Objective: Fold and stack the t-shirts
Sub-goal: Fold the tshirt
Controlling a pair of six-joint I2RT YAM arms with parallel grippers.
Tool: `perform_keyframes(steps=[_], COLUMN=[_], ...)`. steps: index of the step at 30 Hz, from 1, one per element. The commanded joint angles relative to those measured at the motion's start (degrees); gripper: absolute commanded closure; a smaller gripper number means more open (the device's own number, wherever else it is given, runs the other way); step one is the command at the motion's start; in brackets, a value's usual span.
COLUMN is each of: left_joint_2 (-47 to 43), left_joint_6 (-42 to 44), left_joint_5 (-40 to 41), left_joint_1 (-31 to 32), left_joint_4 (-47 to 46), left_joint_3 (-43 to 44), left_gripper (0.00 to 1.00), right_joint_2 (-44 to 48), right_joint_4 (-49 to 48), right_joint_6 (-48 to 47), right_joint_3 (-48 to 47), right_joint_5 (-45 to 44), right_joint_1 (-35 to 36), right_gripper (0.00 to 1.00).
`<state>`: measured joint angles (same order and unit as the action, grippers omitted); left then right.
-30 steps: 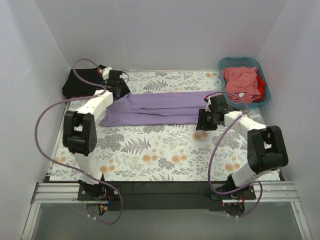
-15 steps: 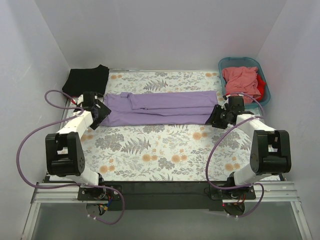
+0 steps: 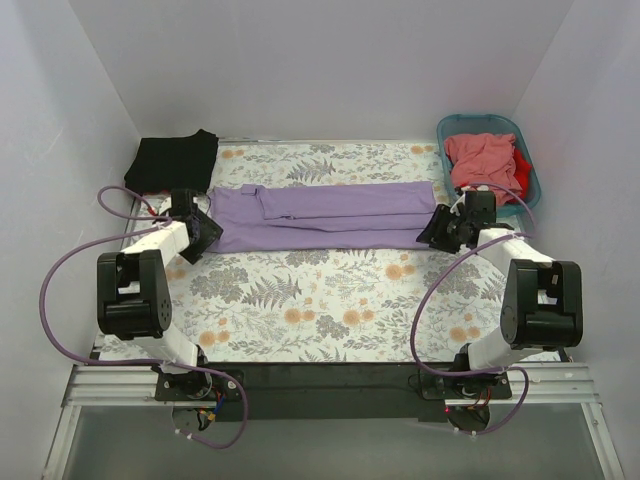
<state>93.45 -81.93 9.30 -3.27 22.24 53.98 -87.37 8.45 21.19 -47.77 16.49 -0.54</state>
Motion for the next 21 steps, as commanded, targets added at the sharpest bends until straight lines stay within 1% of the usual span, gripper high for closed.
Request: perform_keyframes(steps=[1, 3, 7, 14, 16, 18, 21], left_joint_2=[-2.48, -2.48, -3.18, -5.91, -6.26, -5.91, -3.98], left_joint_6=[-0.60, -0.86, -0.95, -0.42, -0.42, -0.42, -0.34], left_joint_5=[2.21, 1.95, 1.86, 0.81, 0.28, -0.07, -0.42], left_joint_1=[-0.95, -1.13, -1.39, -1.65, -1.83, -2.01, -2.36], left_joint_4=[-1.58, -1.85, -2.90, -5.01, -6.06, -6.42, -6.51], left_joint_3=[-1.59, -1.94, -2.65, -3.79, -4.23, -3.97, -3.00], left_gripper=[0.35, 0.36, 0.42, 0.44, 0.47, 0.50, 0.54], right_joint_2=[-0.16, -0.52, -1.48, -3.33, -3.85, -4.65, -5.96], right_joint_4=[-3.52, -4.57, -6.07, -7.92, -7.92, -10.03, -11.52], right_joint_6=[1.39, 2.44, 3.24, 4.56, 4.91, 5.27, 5.88], right_joint_3=[-0.66, -0.92, -1.36, -1.89, -1.80, -1.71, -1.54], right_joint_5=[0.47, 1.08, 1.53, 1.53, 1.26, 1.44, 1.53], right_joint_1=[-2.10, -2.63, -3.59, -4.30, -4.65, -5.09, -5.79], right_gripper=[0.48, 0.48, 0.48, 0.50, 0.51, 0.52, 0.54])
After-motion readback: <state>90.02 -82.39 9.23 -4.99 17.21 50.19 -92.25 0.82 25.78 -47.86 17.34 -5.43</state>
